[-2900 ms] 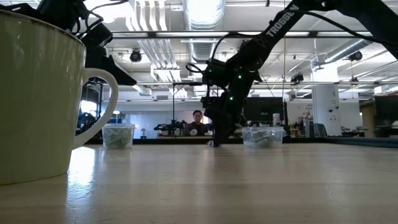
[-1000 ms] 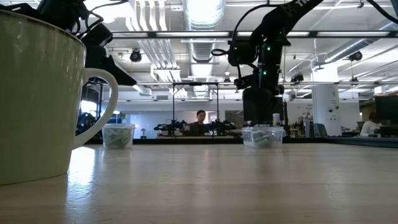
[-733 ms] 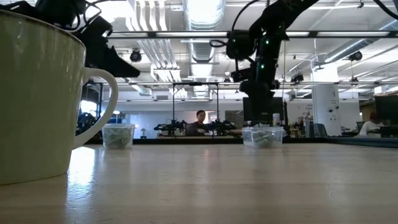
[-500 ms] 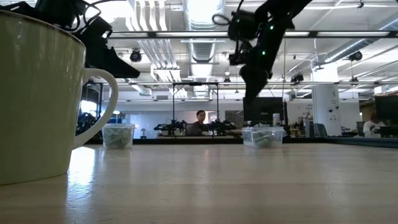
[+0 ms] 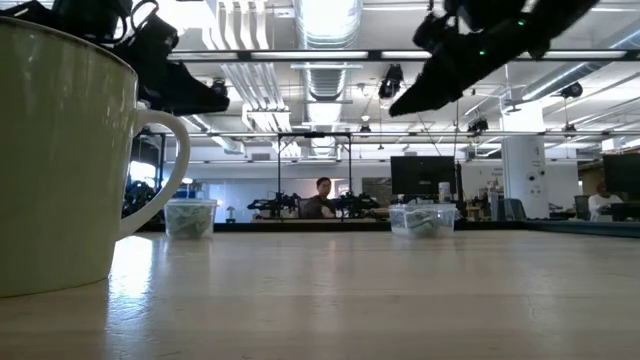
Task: Pick and place items into bin
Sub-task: Return to Home Position
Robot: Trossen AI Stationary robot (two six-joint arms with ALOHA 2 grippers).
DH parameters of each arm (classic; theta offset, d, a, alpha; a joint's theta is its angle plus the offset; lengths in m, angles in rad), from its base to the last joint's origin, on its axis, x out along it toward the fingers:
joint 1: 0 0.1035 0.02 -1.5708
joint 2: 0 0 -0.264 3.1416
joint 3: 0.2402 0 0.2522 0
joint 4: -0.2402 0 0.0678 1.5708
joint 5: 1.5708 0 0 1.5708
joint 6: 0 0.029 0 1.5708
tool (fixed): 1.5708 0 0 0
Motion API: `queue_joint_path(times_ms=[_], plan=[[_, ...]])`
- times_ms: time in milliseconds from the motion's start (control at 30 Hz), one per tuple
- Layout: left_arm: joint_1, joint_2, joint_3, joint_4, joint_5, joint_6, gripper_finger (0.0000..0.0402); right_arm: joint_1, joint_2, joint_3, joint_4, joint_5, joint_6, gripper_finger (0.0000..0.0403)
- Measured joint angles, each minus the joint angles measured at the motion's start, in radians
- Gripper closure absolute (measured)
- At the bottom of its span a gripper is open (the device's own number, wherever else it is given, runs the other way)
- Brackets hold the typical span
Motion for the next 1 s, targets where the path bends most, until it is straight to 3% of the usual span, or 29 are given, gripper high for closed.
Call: queue_joint_path(times_ms=[200,333,600,700,867,1000], plan=[[-0.001,0.000,-0.002,0.004,0.084,0.002,0.0259,0.004,-0.107,-0.237,0.421,-0.212,0.032,0.0259],[0.000,0.000,-0.003,0.004,0.084,0.000,0.0259,0.027,-0.122,-0.357,0.655,-0.227,0.088,0.0257],[0.000,0.000,-0.006,0.004,0.097,-0.052,0.0259,0.138,-0.121,-0.490,0.883,-0.218,0.064,0.0265],[0.000,0.000,-0.012,0.005,0.098,-0.053,0.0259,0.192,-0.128,-0.522,0.965,-0.180,0.035,0.0266],[0.000,0.000,-0.016,0.004,0.100,-0.055,0.0259,0.215,-0.207,-0.551,0.928,0.029,0.046,0.0262],[-0.001,0.001,-0.016,0.003,0.118,-0.055,0.0259,0.216,-0.323,-0.567,0.865,0.043,0.055,0.0262]])
